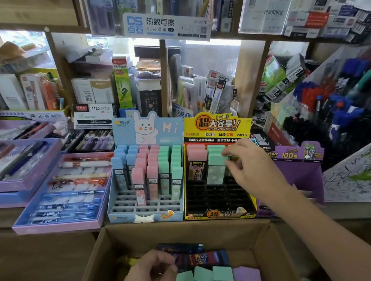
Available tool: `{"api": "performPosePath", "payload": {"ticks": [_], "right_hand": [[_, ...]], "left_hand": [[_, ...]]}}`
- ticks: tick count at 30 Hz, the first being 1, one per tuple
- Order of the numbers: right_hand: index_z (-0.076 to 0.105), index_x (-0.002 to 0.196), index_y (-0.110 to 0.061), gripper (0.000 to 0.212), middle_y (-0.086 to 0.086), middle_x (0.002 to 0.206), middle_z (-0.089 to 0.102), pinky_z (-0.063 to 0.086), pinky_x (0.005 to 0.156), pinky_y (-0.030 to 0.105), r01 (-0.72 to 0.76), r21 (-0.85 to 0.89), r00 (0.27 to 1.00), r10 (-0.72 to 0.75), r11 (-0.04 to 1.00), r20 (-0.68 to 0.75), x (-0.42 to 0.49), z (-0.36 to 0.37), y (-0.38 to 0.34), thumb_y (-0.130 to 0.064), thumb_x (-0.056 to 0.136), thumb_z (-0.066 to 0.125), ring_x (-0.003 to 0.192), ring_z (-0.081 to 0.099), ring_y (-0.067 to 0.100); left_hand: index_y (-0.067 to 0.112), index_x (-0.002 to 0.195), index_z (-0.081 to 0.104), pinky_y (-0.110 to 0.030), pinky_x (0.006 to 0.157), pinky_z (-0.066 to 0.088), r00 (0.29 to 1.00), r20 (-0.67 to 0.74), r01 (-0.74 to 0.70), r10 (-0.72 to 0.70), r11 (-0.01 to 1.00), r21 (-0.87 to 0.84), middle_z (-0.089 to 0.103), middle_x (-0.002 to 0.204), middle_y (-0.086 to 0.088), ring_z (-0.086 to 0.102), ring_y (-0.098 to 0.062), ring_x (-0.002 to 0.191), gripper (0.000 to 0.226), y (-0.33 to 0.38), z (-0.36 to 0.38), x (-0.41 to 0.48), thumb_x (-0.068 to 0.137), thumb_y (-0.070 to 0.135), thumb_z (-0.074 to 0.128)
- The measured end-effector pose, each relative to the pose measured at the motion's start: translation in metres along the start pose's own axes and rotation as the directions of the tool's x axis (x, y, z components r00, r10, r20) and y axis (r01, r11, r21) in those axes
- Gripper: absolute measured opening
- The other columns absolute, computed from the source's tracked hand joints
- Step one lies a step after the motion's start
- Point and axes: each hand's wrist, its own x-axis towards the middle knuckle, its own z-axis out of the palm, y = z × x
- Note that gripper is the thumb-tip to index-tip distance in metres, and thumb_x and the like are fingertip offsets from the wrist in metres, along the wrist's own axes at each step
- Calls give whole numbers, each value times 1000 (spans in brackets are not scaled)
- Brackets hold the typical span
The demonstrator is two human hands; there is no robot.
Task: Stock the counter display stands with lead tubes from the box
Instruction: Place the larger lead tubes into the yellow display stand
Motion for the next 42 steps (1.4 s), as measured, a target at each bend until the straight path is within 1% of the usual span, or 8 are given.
{"api": "performPosePath", "payload": {"ticks": [6, 9, 12, 20, 25, 31, 37, 42], "right_hand": [[73, 108, -19, 19, -21, 87, 56, 49, 72, 16, -4, 195, 997, 20, 981, -80, -40, -1, -23, -8, 93, 71, 70, 59, 2], [72, 100, -28, 21, -9, 69, 61, 46, 63, 10, -96, 342, 995, 93, 935, 26, -71, 4, -36, -8, 93, 72, 67, 61, 7], [71, 99, -29, 18, -4, 77, 66, 48, 64, 13, -229, 410, 968, 163, 883, 190, -102, 14, -46, -12, 95, 71, 69, 63, 11], [71, 117, -22, 21, -11, 93, 72, 55, 75, 18, -521, 186, 717, 310, 833, 624, -159, 37, -51, -26, 96, 71, 86, 67, 1], [60, 133, -19, 36, -9, 106, 61, 56, 80, 25, -514, -47, 616, 407, 857, 674, -178, 44, -54, -28, 99, 67, 102, 64, 8], [57, 124, -26, 24, -15, 108, 34, 45, 65, 15, -531, -100, 600, 457, 842, 657, -188, 49, -53, -26, 101, 63, 91, 51, 4], [57, 131, -27, 35, -6, 126, 54, 54, 79, 21, -634, 26, 564, 439, 773, 699, -191, 57, -48, -20, 98, 65, 112, 58, 12], [50, 143, -23, 58, -3, 120, 61, 61, 86, 34, -754, 134, 530, 475, 643, 702, -187, 67, -47, -10, 92, 74, 105, 65, 13]], "left_hand": [[32, 84, 75, -20, 82, 50, 1000, -6, 9, -9, 1000, -1, 76, 89, 5, 69, -7, 88, 10, -5, 1, 1, 86, 23, 80], [33, 84, 73, -20, 78, 49, 1000, -13, -7, 7, 1000, 15, 74, 89, 5, 68, -7, 88, 11, -5, 3, 2, 88, 24, 78], [34, 92, 71, -24, 82, 53, 999, 25, -44, 43, 996, 73, 73, 94, 9, 66, -3, 90, 6, -6, 3, 0, 92, 29, 73], [38, 105, 65, -22, 82, 54, 968, 247, -58, -29, 939, 339, 72, 98, 19, 65, 3, 93, 12, -16, -5, -18, 94, 35, 69], [35, 123, 64, -21, 79, 50, 954, 278, -4, -111, 923, 385, 67, 106, 17, 63, -1, 98, 32, -28, -4, -24, 92, 36, 71], [36, 120, 58, -14, 77, 52, 946, 302, 39, -116, 967, 252, 69, 108, 13, 64, 4, 97, 39, -34, 10, -22, 87, 32, 78], [27, 132, 55, -6, 66, 51, 942, 291, 158, -169, 986, 61, 72, 107, 11, 69, 7, 89, 53, -34, 20, -20, 86, 22, 81], [20, 131, 56, -19, 70, 60, 932, 286, 276, -224, 948, -157, 70, 109, -2, 75, -6, 87, 52, -33, 27, -20, 86, 8, 80]]}}
